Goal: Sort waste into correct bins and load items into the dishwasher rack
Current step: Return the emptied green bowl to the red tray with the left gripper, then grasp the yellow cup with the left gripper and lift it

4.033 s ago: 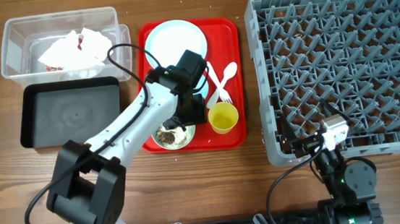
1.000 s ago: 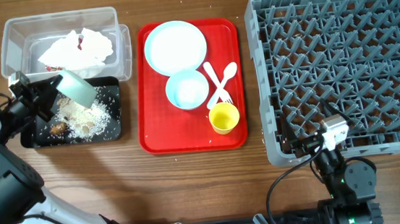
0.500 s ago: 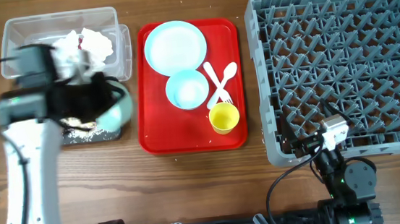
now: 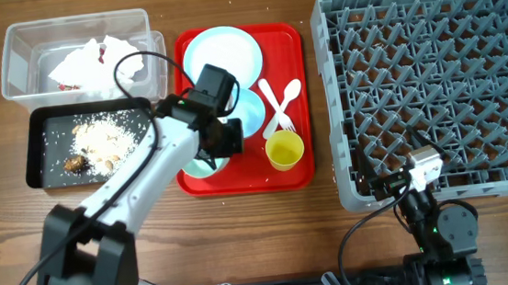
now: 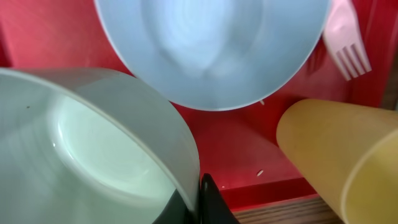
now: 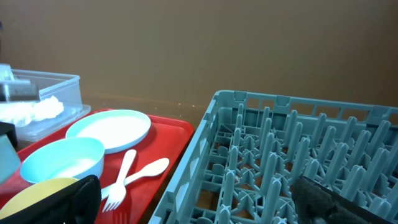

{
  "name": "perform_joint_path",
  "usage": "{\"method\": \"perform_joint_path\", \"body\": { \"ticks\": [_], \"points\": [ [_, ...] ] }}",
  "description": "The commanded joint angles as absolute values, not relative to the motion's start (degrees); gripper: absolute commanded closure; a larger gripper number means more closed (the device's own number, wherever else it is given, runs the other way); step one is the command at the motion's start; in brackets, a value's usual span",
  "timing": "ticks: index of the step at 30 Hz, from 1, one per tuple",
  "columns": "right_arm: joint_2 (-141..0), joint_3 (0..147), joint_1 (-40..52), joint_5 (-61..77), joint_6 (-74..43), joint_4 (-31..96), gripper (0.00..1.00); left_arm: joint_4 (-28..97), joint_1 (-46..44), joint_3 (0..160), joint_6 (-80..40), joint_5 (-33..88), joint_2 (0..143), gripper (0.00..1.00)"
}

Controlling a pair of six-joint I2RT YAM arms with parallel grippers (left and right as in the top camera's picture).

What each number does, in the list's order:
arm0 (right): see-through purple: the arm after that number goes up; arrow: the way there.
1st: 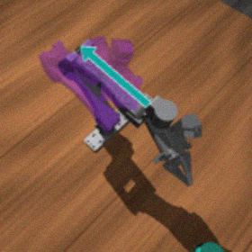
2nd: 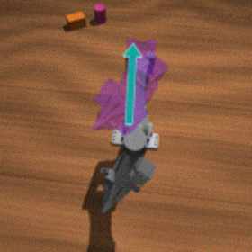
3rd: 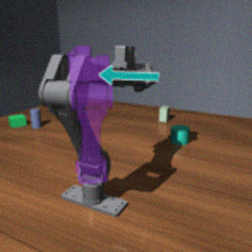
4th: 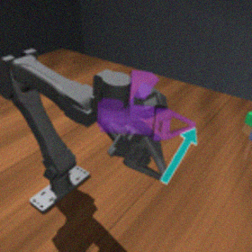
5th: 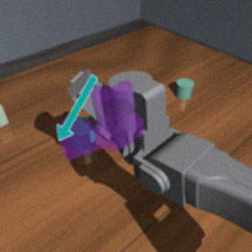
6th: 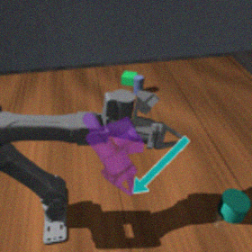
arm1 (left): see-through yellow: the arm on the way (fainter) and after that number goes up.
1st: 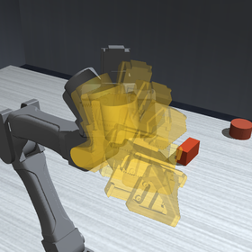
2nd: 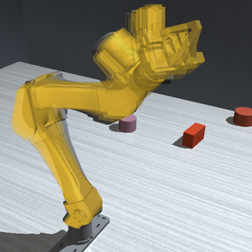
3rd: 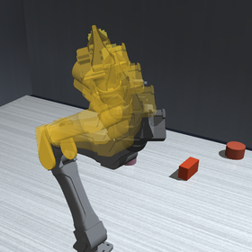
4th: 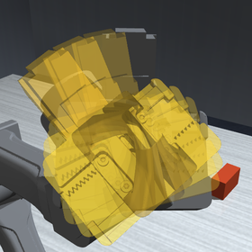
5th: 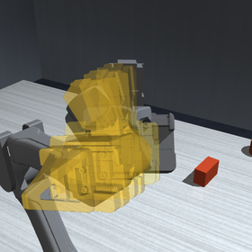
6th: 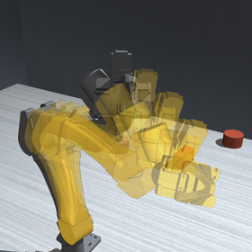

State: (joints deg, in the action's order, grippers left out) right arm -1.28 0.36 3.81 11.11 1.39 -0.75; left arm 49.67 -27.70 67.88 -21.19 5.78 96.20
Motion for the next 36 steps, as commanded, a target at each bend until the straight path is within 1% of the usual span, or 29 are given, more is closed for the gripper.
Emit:
{"method": "perform_joint_path", "body": {
  "ticks": [1,2,3,4,6,8,11,17,21,23,27,32,36],
  "points": [
    [-1.0,0.3,4.0,11.4,1.5,-1.0,0.00,49.9,-28.7,67.5,-21.9,4.6,98.4,0.93],
    [-1.0,0.3,4.0,11.4,1.5,-1.0,0.00,49.9,-28.9,67.5,-21.9,4.6,98.4,0.90],
    [-1.0,0.3,4.0,11.4,1.5,-1.0,0.00,49.8,-29.4,67.5,-21.9,4.6,98.4,0.83],
    [-1.0,0.3,4.0,11.4,1.5,-1.0,0.00,49.9,-29.6,67.5,-21.9,4.6,98.4,0.72],
    [-1.0,0.3,4.0,11.4,1.5,-1.0,0.00,49.9,-30.2,67.5,-21.9,4.6,98.4,0.58],
    [-1.0,0.3,4.0,11.4,1.5,-1.0,0.00,49.8,-30.5,67.5,-21.9,4.9,98.4,0.52],
    [-1.0,0.3,4.0,11.4,1.5,-1.0,0.00,50.4,-30.4,68.9,-21.9,5.8,97.8,0.48],
    [-1.0,0.3,4.0,11.4,1.5,-1.0,0.00,52.4,-30.4,76.1,-21.9,7.0,94.5,0.45],
    [-1.0,0.3,4.0,11.4,1.5,-1.0,0.00,52.0,-30.4,76.5,-21.5,6.9,93.7,0.40],
    [-1.0,0.3,4.0,11.4,1.5,-1.0,0.00,51.3,-30.2,76.5,-21.5,6.9,93.7,0.36],
    [-1.0,0.3,4.0,11.4,1.5,-1.0,0.00,49.3,-28.0,76.5,-21.5,7.0,93.7,0.32],
    [-1.0,0.3,4.0,11.4,1.5,-1.0,0.01,50.1,-24.1,76.5,-21.5,7.0,93.7,0.30],
    [-1.0,0.3,4.0,11.4,1.5,-1.0,0.00,48.5,-23.9,76.5,-21.5,6.9,93.8,0.29]
  ]
}}
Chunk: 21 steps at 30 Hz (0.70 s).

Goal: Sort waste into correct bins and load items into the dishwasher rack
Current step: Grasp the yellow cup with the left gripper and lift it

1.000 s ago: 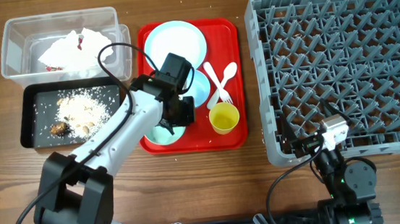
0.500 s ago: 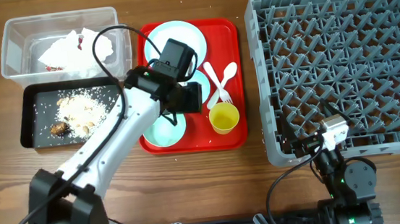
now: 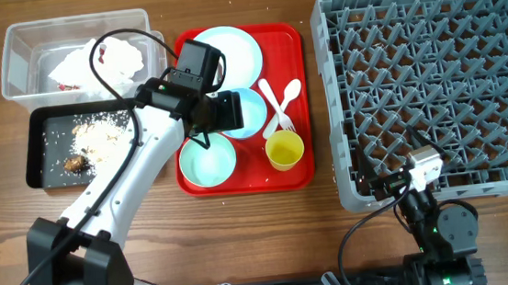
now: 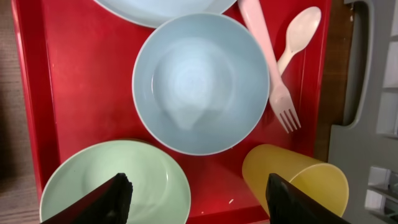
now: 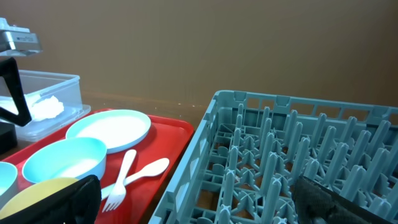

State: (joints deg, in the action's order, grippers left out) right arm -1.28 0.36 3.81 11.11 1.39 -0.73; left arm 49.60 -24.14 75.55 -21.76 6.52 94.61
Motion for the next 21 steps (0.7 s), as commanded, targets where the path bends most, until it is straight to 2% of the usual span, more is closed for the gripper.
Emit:
{"method": "perform_joint_path", "body": {
  "ticks": [1,6,14,21],
  "points": [
    [-1.0,0.3,4.0,11.4,1.5,-1.0,0.01,48.1,-23.9,76.5,-21.5,7.0,93.8,0.29],
    [-1.0,0.3,4.0,11.4,1.5,-1.0,0.00,47.0,-24.4,76.5,-21.5,7.0,93.9,0.25],
    [-1.0,0.3,4.0,11.4,1.5,-1.0,0.00,46.0,-29.8,76.1,-20.5,12.7,99.6,0.27],
    [-1.0,0.3,4.0,11.4,1.5,-1.0,0.00,46.1,-32.1,76.1,-19.3,13.0,101.3,0.27]
  ]
}}
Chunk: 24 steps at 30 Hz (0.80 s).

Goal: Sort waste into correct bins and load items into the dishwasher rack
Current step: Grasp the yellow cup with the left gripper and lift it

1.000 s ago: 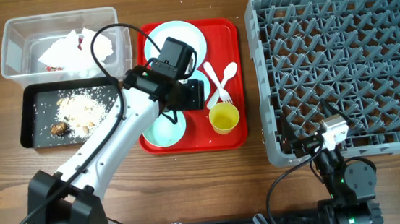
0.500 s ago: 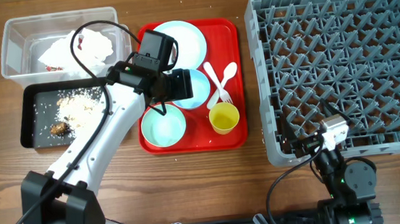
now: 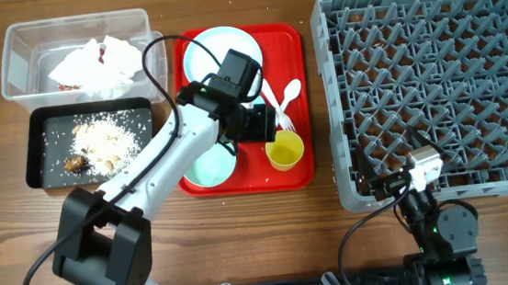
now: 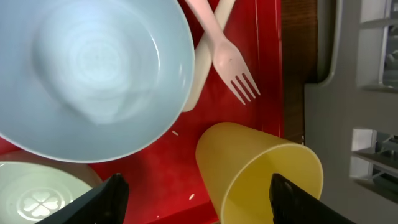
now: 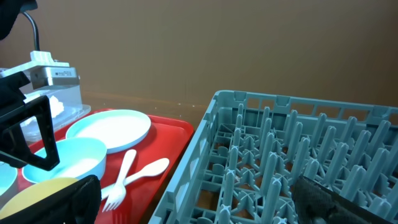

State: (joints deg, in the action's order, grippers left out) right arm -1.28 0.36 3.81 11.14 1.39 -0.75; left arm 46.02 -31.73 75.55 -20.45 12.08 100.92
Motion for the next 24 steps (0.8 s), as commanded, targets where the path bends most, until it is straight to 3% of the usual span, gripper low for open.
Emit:
{"method": "perform_joint_path", "body": {
  "ticks": [1,8,10,15,21,24],
  "points": [
    [-1.0,0.3,4.0,11.4,1.5,-1.0,0.00,46.3,-32.3,76.1,-19.3,13.1,101.4,0.28],
    [-1.0,0.3,4.0,11.4,1.5,-1.0,0.01,46.4,-35.6,76.1,-18.2,13.1,103.0,0.36],
    [-1.0,0.3,4.0,11.4,1.5,-1.3,0.01,46.4,-36.3,76.1,-18.2,13.0,104.2,0.43],
    [-1.0,0.3,4.0,12.1,1.1,-1.3,0.00,45.5,-36.4,76.1,-19.4,13.1,105.7,0.73],
    [-1.0,0.3,4.0,12.1,0.9,-1.3,0.00,43.9,-36.9,76.0,-20.6,13.0,105.8,0.91],
    [-1.0,0.3,4.0,12.1,-0.5,-1.3,0.00,43.8,-36.9,76.0,-20.6,13.0,106.0,0.91]
  ]
}}
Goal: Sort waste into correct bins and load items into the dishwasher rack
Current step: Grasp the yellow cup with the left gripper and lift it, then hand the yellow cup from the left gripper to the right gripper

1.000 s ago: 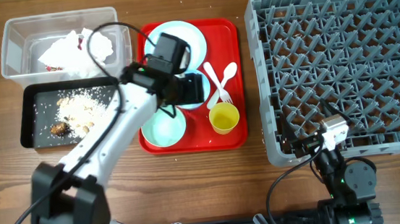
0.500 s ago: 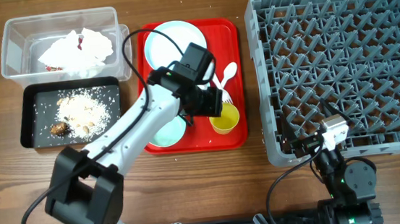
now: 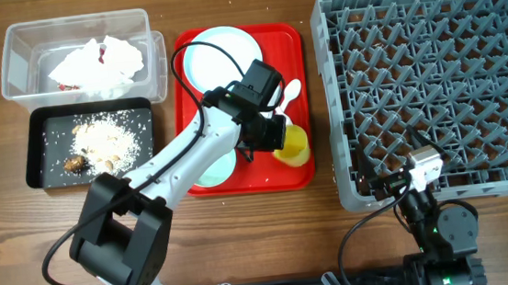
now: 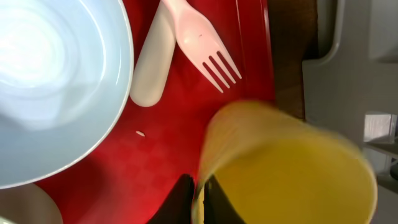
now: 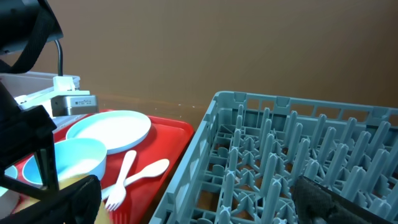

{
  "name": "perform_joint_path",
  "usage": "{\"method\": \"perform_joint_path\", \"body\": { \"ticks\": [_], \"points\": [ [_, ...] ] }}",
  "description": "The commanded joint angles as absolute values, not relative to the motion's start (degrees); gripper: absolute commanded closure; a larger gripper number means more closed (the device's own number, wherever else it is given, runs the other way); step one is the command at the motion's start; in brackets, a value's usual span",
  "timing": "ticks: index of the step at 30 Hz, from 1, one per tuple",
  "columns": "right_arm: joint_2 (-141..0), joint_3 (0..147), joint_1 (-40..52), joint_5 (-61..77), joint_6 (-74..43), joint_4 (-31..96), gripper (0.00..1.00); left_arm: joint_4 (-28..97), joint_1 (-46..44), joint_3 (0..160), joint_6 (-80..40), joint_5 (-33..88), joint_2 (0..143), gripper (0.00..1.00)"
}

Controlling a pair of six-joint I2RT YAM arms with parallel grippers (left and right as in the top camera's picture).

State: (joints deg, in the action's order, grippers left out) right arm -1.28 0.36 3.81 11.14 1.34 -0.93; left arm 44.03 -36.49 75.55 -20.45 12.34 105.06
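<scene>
A yellow cup [image 4: 292,168] stands at the front right of the red tray [image 3: 248,178]. My left gripper [image 4: 198,190] is shut on the cup's rim, one finger inside and one outside; from overhead the cup [image 3: 295,145] looks tilted. The blue bowl [image 4: 50,81], pink fork [image 4: 202,50] and spoon [image 4: 151,71] lie beside it. A green bowl [image 3: 212,171] and a white plate [image 3: 214,54] are also on the tray. The grey dishwasher rack [image 3: 433,81] is at the right. My right gripper [image 5: 199,208] is open at the rack's near edge.
A clear bin [image 3: 75,52] holding crumpled paper stands at the back left. In front of it a black tray [image 3: 88,143] holds food crumbs. A strip of bare wooden table [image 3: 317,109] separates the red tray from the rack.
My left gripper was open above the yellow cup and the blue bowl. Now it is lower and shut on the cup's rim, and the cup has tilted slightly toward the rack.
My left gripper was down at the green bowl's rim at the tray's front left. Then it was open above the tray, the green bowl resting there. It then hung open over the yellow cup, and now grips that cup. The right arm stayed still.
</scene>
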Motion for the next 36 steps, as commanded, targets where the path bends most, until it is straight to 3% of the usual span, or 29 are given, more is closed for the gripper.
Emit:
{"method": "perform_joint_path", "body": {
  "ticks": [1,6,8,11,16,20,24,29,32,36],
  "points": [
    [-1.0,0.3,4.0,12.1,-0.9,-1.3,0.00,43.9,-36.9,76.0,-20.6,13.0,106.1,0.90],
    [-1.0,0.3,4.0,12.1,-1.7,-1.3,0.00,43.4,-37.1,76.0,-20.7,13.1,107.7,0.88],
    [-1.0,0.3,4.0,12.1,-1.7,-1.5,0.00,43.0,-37.3,76.0,-21.5,13.1,108.5,0.96],
    [-1.0,0.3,4.0,14.0,-7.1,-5.2,0.00,43.1,-36.8,76.3,-23.2,16.0,107.9,0.96],
    [-1.0,0.4,4.0,19.7,-26.0,-26.1,0.01,43.0,-28.3,78.7,-23.2,41.3,103.0,0.96],
    [-2.8,2.6,4.0,24.6,-40.7,-29.8,0.00,42.4,-19.3,79.0,-23.2,64.4,100.6,0.96],
    [-7.7,7.1,4.0,33.2,-41.3,-32.5,0.00,42.3,-15.9,79.0,-23.2,75.3,100.5,0.96],
    [-26.8,26.7,4.0,49.9,-29.0,-28.4,0.00,42.1,-15.9,79.0,-23.2,77.6,100.5,0.96],
    [-41.9,39.8,4.0,62.2,-26.9,-18.4,0.00,41.4,-15.8,79.0,-23.2,77.6,100.4,0.96],
    [-61.6,48.6,4.0,84.2,-27.6,-20.1,0.00,41.2,-15.8,79.1,-23.2,77.5,98.8,0.96]
  ]
}}
